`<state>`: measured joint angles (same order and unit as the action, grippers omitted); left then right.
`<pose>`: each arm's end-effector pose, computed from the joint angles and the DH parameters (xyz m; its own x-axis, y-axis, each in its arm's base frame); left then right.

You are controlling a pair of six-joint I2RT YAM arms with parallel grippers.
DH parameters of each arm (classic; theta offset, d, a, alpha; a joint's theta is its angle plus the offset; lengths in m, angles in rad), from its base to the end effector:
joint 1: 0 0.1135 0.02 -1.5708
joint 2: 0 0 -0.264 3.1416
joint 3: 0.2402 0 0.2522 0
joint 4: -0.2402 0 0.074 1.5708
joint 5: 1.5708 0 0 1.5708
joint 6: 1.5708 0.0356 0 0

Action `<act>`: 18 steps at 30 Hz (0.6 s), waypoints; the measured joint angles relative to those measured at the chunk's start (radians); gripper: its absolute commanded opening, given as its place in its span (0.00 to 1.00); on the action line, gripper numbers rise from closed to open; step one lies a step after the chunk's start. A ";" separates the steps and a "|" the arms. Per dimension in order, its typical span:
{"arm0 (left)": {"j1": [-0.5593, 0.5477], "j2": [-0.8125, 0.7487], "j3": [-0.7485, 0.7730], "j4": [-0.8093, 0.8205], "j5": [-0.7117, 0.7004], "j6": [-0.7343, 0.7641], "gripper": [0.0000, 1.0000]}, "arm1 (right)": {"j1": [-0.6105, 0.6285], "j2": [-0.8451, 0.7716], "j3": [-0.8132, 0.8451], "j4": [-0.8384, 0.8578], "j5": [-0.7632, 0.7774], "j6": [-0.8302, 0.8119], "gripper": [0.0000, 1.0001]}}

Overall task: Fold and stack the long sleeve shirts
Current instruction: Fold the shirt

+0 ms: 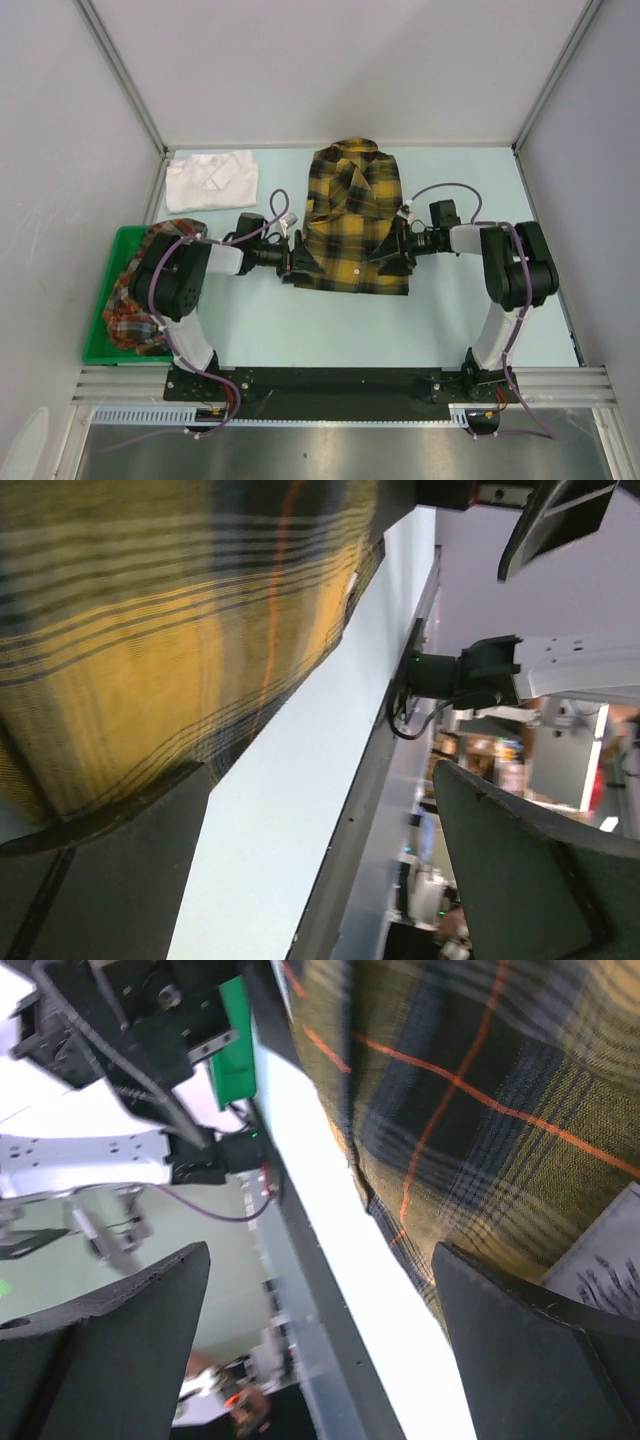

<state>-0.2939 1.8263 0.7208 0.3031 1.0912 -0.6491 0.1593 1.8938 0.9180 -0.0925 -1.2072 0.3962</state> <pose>0.2905 -0.1209 0.1119 -0.9858 0.0070 -0.1681 0.1606 0.3354 -0.9283 0.3230 0.0856 0.1187 -0.9915 -0.0203 -0.1282 -0.1281 0.3117 0.9415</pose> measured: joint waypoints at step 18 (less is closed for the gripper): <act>-0.021 0.205 0.234 0.174 -0.117 -0.175 0.98 | 0.019 0.180 0.230 0.060 0.019 0.026 0.99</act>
<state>-0.3145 2.0315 0.9550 0.4767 0.9745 -0.8246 0.1783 2.0739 1.1484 -0.0326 -1.1877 0.4217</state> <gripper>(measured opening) 0.984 0.993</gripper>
